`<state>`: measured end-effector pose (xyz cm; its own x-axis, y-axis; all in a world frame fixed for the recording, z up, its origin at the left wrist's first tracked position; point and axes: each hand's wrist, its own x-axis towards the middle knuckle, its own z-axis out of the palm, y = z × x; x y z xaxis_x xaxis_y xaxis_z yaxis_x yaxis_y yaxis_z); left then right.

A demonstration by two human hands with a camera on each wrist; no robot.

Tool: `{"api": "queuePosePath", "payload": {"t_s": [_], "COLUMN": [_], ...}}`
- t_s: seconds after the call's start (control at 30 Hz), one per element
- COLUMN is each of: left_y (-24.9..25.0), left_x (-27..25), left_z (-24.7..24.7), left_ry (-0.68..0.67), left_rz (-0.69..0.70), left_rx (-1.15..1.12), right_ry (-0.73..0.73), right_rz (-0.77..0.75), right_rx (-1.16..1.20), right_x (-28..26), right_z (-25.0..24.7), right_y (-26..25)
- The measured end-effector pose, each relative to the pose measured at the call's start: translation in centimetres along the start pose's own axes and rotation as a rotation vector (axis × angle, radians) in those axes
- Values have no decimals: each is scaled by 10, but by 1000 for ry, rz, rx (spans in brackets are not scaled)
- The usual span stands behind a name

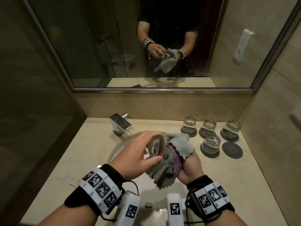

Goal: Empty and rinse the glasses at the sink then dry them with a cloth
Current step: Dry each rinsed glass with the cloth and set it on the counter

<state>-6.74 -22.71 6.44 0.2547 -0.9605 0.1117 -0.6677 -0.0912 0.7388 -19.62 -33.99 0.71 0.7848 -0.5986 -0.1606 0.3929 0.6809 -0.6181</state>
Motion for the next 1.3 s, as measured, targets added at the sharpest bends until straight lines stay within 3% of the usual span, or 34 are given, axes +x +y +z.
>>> {"api": "queuePosePath", "payload": {"t_s": [0.03,0.13,0.17,0.33,0.47,0.5,0.63,0.67,0.83,0.9,1.0,1.07,1.17,1.23,1.3], "left_y": [-1,2,0,-6,-5,-6,-8,-10,-16,-18,-18,-15,-8,-9,-10], "left_x": [0,3,4,1,6,7,6,5,8,5,-1,-1,4,3,1], "left_z": [1,3,4,4,3,2,2,3,3,3,5,5,4,4,4], "left_ry": [7,39,53,23,41,39,51,56,55,49,40,50,79,87,82], "left_rz": [-1,-209,-220,30,-264,-281,-34,-25,-360,-300,-69,-94,-255,-197,-22], "left_rx": [-23,-209,-224,10,-233,-231,-1,-5,-349,-313,-88,-136,-288,-232,-44], "right_ry": [0,62,77,149,147,156,214,197,122,93,156,153,98,64,92], "right_rz": [-7,-87,-92,11,-57,-61,15,36,-56,-63,16,4,-63,-59,-10], "right_rx": [11,-119,-162,-94,-192,-238,-223,-202,-361,-384,-270,-233,-360,-357,-305], "right_x": [2,-1,-2,0,-3,-3,4,4,-3,-4,-2,-2,-5,-5,-1], "right_z": [-3,1,2,5,8,9,13,15,16,21,23,21,19,20,19], "right_y": [1,-2,-3,-2,-2,-1,-3,-4,-10,-8,-5,-5,-9,-10,-8]}}
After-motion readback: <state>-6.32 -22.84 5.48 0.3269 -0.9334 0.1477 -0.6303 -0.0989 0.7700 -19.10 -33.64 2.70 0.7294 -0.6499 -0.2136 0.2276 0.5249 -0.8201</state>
